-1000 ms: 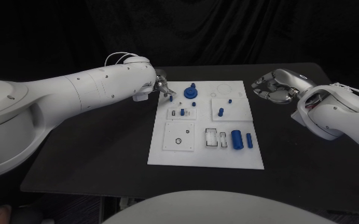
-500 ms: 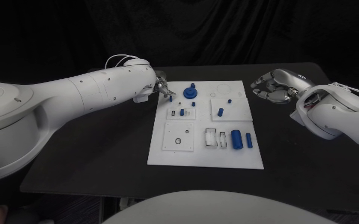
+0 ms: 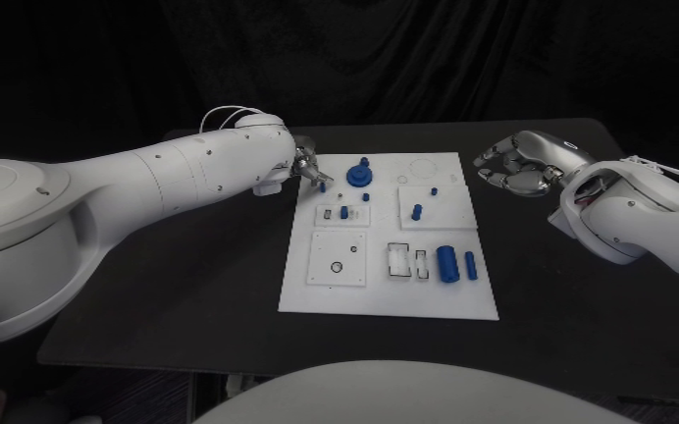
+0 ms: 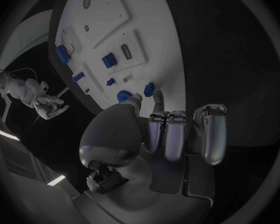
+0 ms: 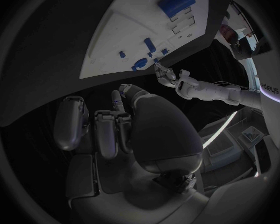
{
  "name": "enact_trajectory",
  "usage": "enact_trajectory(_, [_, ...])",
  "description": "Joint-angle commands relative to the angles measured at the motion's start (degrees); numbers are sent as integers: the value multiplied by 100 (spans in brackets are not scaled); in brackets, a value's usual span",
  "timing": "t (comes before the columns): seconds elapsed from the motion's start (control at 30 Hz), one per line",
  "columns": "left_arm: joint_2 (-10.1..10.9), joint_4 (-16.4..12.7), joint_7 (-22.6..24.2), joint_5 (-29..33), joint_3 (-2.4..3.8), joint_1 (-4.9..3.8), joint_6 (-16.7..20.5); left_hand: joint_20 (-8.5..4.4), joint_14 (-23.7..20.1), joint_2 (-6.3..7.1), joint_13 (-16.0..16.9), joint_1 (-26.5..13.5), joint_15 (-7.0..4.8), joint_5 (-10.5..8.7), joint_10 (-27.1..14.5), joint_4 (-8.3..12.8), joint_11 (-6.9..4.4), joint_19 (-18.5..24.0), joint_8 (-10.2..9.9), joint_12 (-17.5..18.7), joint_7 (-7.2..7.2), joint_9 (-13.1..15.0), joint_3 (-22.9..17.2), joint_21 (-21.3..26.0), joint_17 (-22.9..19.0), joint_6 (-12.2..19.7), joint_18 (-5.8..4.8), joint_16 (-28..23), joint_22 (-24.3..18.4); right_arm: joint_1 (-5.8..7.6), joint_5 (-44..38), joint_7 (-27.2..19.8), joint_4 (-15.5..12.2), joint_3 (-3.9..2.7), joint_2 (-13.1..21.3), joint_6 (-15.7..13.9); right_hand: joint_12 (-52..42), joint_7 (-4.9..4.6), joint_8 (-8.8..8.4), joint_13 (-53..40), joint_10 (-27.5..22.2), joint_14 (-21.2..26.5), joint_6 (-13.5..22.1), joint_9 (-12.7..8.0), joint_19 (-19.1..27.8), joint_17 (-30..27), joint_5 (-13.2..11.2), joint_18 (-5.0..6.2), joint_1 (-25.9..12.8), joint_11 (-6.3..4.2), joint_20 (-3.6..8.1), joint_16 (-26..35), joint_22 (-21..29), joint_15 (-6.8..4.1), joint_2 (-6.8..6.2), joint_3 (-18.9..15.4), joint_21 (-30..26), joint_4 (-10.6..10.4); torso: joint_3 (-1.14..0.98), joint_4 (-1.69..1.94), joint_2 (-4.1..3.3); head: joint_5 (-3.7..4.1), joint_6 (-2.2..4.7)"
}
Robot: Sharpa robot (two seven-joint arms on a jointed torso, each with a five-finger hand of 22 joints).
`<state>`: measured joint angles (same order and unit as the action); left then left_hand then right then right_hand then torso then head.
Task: Assemble the parts on the task board
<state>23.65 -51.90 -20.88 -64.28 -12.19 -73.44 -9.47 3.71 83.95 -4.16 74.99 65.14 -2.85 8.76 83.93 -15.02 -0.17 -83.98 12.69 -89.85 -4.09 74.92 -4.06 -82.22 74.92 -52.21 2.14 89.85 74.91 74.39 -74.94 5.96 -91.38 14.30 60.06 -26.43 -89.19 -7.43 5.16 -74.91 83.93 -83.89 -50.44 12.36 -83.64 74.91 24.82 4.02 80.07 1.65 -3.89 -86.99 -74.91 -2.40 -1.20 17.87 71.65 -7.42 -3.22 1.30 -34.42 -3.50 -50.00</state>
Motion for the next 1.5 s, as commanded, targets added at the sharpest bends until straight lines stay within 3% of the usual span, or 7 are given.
enact_trajectory(0.03, [-21, 14, 142, -6, 5, 9, 17, 28, 605, -38, 1501, 5, 50, 22, 607, 17, 46, -22, -36, -15, 1, 129, 25, 24, 1508, 26, 17, 15, 1155, -15, -13, 81, -8, -4, 5, 37, 39, 3, -39, -1372, 471, -491, -17, -6, 46, 982, 22, -4, -62, 12, 5, 29, -983, 12, -11, 43, -31, 6, 0, 1, -2, 6, 0])
enact_trajectory(0.2, [-36, 30, 183, -6, 5, 15, 17, 36, 605, -55, 1501, 38, 55, 108, 607, 35, 49, -13, -50, -15, 0, 125, 17, 37, 1508, 30, 20, 15, 1154, -15, -13, 81, -13, -4, 8, 40, 44, 3, -47, -1367, 467, -489, -8, -10, 51, 973, 24, -1, -67, 8, 4, 35, -980, 11, -10, 56, -44, 11, 0, 3, 0, 22, 0])
enact_trajectory(0.43, [-48, 56, 186, -6, 5, 22, -23, 40, 605, -76, 1501, 69, 58, 189, 607, 52, 49, -8, -57, -15, 3, 123, 2, 44, 1508, 23, 22, 15, 1155, -15, -13, 81, -30, -4, 29, 41, 44, 3, -47, -1367, 467, -489, -8, -10, 51, 973, 24, -1, -67, 8, 4, 35, -980, 11, -10, 56, -44, 11, -1, 0, -1, -26, 0])
enact_trajectory(1.03, [-69, 119, 159, -5, 5, 45, -138, 43, 605, -105, 1501, 168, 55, 463, 607, 114, 42, 11, -89, -15, 13, 116, -55, 75, 1508, 19, 29, 15, 1156, -15, -13, 92, -55, -4, 61, 46, 44, 3, -47, -1367, 467, -489, -8, -10, 51, 973, 24, -1, -67, 8, 4, 35, -980, 11, -10, 56, -44, 11, 1, -1, -1, 14, 0])
enact_trajectory(1.33, [-66, 135, 169, -5, 5, 56, -174, 36, 605, -113, 1501, 296, 46, 850, 607, 197, 29, 21, -126, -15, 29, 114, -180, 100, 1508, 26, 33, 15, 1162, -15, -13, 96, -41, -4, 41, 59, 44, 3, -47, -1367, 467, -489, -8, -10, 51, 973, 24, -1, -67, 8, 4, 35, -980, 11, -10, 56, -44, 11, 0, 0, 0, 26, 0])
enact_trajectory(1.5, [-66, 138, 206, -5, 5, 59, -161, 31, 605, -122, 1501, 371, 41, 945, 607, 248, 20, 21, -142, -15, 38, 114, -284, 105, 1508, 34, 33, 15, 1167, -15, -13, 100, -35, -4, 31, 68, 43, 3, -49, -1367, 468, -489, -12, -11, 53, 973, 22, 0, -76, 8, 4, 34, -978, 11, -9, 68, -49, 16, 1, 0, 1, 28, 0])
